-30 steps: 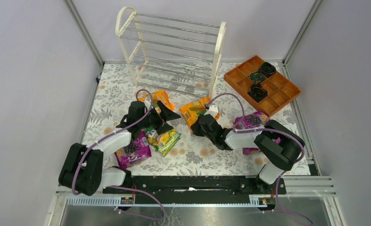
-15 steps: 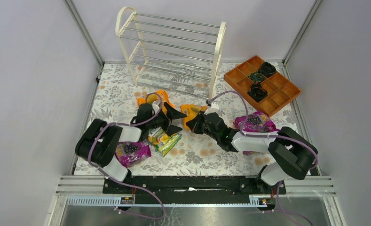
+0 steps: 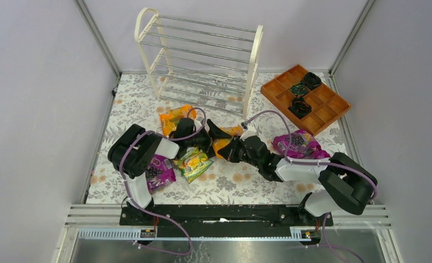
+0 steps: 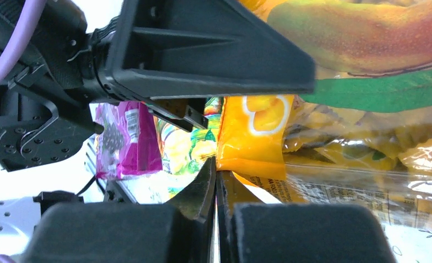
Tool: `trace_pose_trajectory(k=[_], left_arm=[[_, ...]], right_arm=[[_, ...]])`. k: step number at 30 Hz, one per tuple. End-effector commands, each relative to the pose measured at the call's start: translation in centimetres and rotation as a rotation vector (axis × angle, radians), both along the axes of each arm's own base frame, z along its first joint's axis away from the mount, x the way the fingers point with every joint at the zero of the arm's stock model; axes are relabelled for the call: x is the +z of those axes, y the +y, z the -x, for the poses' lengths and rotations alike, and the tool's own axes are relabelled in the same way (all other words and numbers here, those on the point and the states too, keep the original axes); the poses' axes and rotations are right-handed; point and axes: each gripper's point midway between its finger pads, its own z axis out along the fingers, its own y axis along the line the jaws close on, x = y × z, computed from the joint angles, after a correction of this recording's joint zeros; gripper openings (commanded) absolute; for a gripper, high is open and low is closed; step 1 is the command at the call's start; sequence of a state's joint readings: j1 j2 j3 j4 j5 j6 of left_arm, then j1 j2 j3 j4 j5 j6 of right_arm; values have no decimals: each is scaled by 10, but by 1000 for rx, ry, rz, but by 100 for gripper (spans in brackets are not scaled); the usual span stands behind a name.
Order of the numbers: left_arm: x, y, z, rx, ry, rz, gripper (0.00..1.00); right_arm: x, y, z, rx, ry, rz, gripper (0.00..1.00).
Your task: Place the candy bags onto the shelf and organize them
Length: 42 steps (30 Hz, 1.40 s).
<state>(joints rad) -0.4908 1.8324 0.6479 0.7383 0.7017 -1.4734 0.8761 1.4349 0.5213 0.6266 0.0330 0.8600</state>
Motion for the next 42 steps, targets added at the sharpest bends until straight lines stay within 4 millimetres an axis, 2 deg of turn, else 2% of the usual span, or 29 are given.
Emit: trace_pose_trajectory(k=[1,3,7,8,10,13,18,20,24,30,33,35,37,42], left_arm=[[-14,-10,7,-47,-22,-75,95],[-21,-9,9,-48,-16,-95,92],[-20,-11,6,-37,-34,-74,76],[-19,-11,4,-35,-38,-68,69],[-15,-12,1,-25,-55,-55,63],[-9,-13,-5,-18,-86,-61,56],[-6,-5,-11,-8,-162,-151,51],[-5,-2,-13,-1,-186,-177,48],[-2,2,-16,-5,-217,-202,45],[1,9,-17,-25,-291,-275,43],[2,11,-16,-34,-309,-299,43],[2,10,-16,-40,-310,-295,43],[2,9,-16,-46,-305,-287,43],[5,5,-15,-50,-294,-255,43]], right_arm=[[46,16,5,103,-101,-117,0],[43,14,7,110,-93,-117,0],[39,13,11,125,-72,-114,0],[39,12,12,129,-66,-110,0],[35,10,15,134,-53,-98,0],[26,6,19,143,-34,-57,6],[13,-4,24,149,-5,38,41],[11,-10,24,141,4,81,65],[23,-29,20,106,-15,204,97],[46,-77,6,-3,-84,422,100],[54,-95,-7,-56,-74,409,100],[51,-104,-21,-75,-32,343,100],[49,-103,-36,-56,5,266,100],[25,-93,-73,4,145,181,99]])
